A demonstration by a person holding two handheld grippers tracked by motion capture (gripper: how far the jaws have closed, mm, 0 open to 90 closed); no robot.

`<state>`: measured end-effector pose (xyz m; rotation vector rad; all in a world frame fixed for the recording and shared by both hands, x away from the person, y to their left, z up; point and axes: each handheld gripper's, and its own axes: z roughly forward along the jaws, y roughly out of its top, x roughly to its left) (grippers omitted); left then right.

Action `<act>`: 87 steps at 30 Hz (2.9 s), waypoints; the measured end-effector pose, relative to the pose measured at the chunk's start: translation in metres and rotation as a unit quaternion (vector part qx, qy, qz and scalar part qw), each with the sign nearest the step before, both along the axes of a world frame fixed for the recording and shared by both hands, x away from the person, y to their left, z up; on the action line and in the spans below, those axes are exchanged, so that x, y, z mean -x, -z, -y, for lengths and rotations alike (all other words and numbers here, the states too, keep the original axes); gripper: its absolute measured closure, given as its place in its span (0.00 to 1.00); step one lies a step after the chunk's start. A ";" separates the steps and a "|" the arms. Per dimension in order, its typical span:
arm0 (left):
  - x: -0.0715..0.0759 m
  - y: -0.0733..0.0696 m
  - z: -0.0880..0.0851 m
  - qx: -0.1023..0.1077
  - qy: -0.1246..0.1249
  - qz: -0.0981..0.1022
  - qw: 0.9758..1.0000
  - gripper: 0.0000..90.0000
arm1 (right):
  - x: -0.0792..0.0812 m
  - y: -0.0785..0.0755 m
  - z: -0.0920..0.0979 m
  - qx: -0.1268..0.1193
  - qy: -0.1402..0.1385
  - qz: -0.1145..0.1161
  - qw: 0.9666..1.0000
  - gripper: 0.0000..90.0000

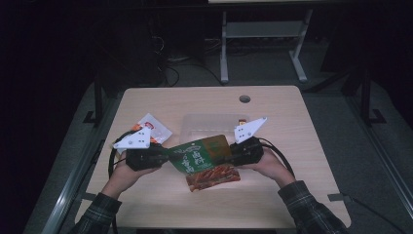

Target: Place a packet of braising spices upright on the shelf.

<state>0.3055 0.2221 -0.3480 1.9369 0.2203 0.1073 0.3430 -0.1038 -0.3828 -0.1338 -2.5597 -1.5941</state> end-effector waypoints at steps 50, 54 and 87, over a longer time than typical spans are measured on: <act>0.040 0.082 -0.014 -0.126 -0.066 -0.088 0.986 0.28 | -0.025 -0.045 0.018 -0.092 0.450 0.053 0.887 0.99; 0.040 0.083 -0.013 -0.129 -0.064 -0.086 0.986 0.28 | -0.026 -0.042 0.014 -0.091 0.460 0.059 0.881 0.99; 0.041 0.087 -0.008 -0.145 -0.052 -0.095 0.983 0.28 | -0.013 -0.016 0.000 -0.071 0.493 0.087 0.863 0.99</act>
